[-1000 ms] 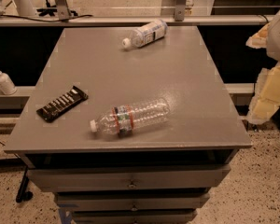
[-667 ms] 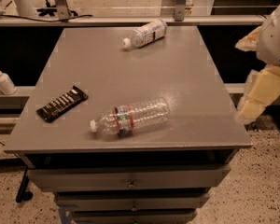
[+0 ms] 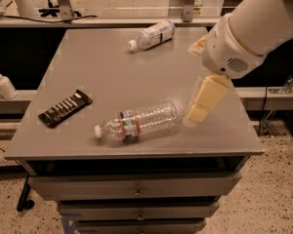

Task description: Pick water bottle

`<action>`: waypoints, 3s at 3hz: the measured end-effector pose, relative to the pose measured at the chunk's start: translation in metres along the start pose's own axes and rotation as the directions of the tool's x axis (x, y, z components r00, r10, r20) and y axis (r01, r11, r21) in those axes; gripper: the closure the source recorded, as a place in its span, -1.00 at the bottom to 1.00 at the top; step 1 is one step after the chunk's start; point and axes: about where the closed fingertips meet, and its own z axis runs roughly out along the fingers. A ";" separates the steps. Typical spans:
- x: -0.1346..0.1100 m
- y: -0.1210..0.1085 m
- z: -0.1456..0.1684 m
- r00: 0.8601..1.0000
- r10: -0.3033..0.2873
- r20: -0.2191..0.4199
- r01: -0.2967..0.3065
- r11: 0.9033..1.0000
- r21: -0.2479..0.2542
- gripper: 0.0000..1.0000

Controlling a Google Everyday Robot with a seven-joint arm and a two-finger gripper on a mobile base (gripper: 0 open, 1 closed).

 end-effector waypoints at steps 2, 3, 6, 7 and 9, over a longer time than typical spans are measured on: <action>-0.052 0.018 0.069 0.988 -0.125 0.088 0.129 0.991 -0.041 -1.00; -0.065 0.031 0.092 0.982 -0.155 0.108 0.162 0.985 -0.065 -1.00; -0.065 0.041 0.131 0.974 -0.210 0.088 0.217 0.972 -0.085 -0.16; -0.064 0.038 0.132 0.973 -0.216 0.082 0.222 0.972 -0.079 0.30; -0.074 0.004 0.114 0.969 -0.238 0.072 0.240 0.971 -0.016 1.00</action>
Offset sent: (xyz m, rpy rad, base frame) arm 0.0009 0.1181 -0.0687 0.0734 -0.0142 0.2286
